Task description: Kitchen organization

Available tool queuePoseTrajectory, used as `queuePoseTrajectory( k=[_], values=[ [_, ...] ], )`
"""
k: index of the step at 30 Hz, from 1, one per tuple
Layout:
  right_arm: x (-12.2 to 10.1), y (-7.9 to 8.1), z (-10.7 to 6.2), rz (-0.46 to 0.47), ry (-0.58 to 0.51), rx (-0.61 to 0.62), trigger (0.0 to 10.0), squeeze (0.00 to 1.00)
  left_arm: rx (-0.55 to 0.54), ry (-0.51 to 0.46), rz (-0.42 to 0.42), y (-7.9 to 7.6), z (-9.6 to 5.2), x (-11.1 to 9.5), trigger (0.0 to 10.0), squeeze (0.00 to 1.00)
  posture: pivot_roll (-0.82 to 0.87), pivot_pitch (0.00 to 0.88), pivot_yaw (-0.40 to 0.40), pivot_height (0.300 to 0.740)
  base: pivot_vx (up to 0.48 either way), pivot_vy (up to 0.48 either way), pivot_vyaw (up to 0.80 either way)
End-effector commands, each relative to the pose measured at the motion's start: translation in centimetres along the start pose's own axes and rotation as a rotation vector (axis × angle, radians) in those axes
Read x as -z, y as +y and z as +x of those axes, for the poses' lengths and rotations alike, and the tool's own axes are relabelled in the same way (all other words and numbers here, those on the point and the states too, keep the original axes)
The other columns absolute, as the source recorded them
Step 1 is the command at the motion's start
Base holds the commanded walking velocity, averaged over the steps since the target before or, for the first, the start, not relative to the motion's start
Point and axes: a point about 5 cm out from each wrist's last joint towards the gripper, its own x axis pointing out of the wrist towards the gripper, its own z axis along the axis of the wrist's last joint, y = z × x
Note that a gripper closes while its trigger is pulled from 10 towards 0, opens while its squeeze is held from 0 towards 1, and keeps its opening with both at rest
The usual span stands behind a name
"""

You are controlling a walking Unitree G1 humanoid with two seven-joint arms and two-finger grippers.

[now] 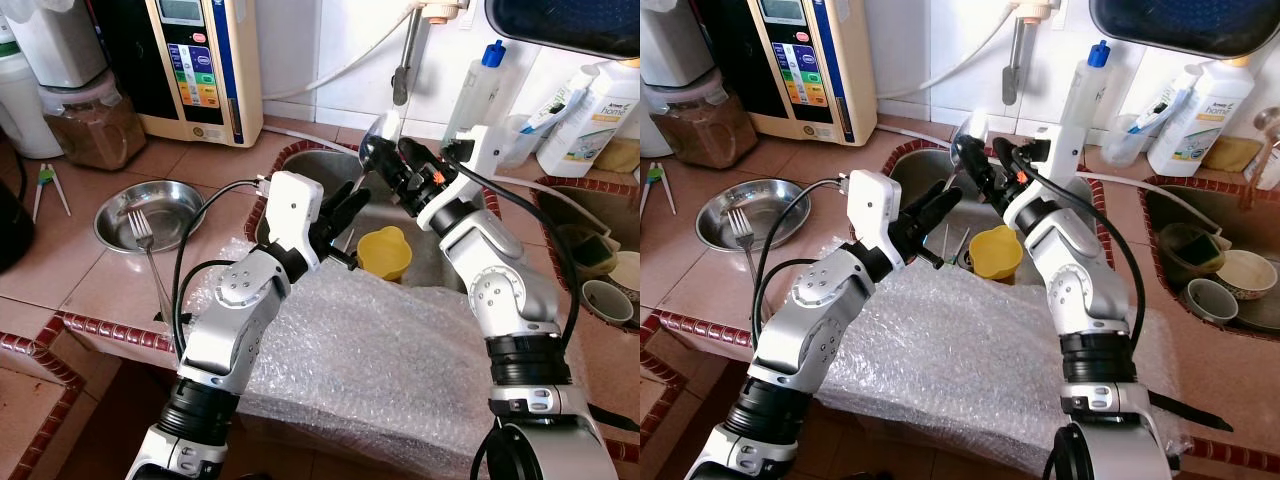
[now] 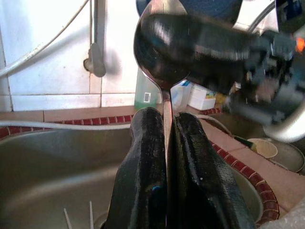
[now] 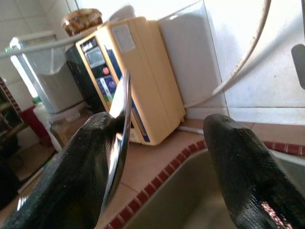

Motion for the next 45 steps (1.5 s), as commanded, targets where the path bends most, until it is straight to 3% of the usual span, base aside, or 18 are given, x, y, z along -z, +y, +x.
queuePoseTrajectory(
  k=[1, 10, 17, 21, 42, 43, 44, 45],
  values=[
    [-0.6, -1.1, -0.2, 0.016, -0.009, 0.029, 0.0, 0.00, 0.047, -0.020, 0.017, -0.8, 0.0, -0.5, 0.0, 0.00, -0.08, 0.052, -0.021, 0.740, 0.000, 0.000, 0.00],
    [-1.3, -1.9, 0.1, 0.042, 0.080, -0.035, 0.0, 0.00, 0.037, -0.021, 0.015, -0.5, 0.0, -0.6, 0.0, 0.00, -0.08, 0.051, -0.013, 0.740, 0.000, 0.000, 0.00],
    [0.1, -0.9, -0.1, 0.041, 0.219, -0.162, 0.0, 0.00, 0.041, -0.016, 0.024, -0.4, 0.0, -0.5, 0.0, 0.00, -0.07, 0.047, -0.009, 0.740, 0.000, 0.000, 0.00],
    [0.8, -0.7, -0.2, 0.045, 0.237, -0.172, 0.0, 0.00, 0.041, -0.018, 0.028, -0.4, 0.0, -0.6, 0.0, 0.00, -0.07, 0.047, -0.011, 0.740, 0.000, 0.000, 0.00],
    [2.2, -1.1, -1.2, 0.125, 0.165, 0.026, 0.0, 0.00, 0.042, -0.013, 0.037, -0.3, -0.3, -0.5, 0.3, 0.00, -0.07, 0.049, 0.006, 0.740, 0.000, 0.000, 0.00],
    [2.1, -1.2, -1.2, 0.120, 0.151, 0.045, 0.0, 0.00, 0.039, -0.021, 0.002, -0.3, -0.3, -0.4, 4.0, 1.00, -0.07, 0.049, 0.004, 0.740, 0.000, 0.000, 0.00],
    [2.1, -1.2, -1.2, 0.120, 0.151, 0.045, 0.0, 0.00, 0.039, -0.021, 0.002, -0.3, -0.3, -0.4, 4.0, 1.00, -0.07, 0.049, 0.004, 0.740, 0.000, 0.000, 0.00],
    [2.1, -1.2, -1.4, 0.140, 0.127, 0.070, 0.0, 0.00, 0.037, -0.024, 0.011, -0.2, -0.5, -0.4, 9.8, 1.00, -0.06, 0.050, 0.000, 0.740, 0.000, 0.000, 0.00]
  ],
)
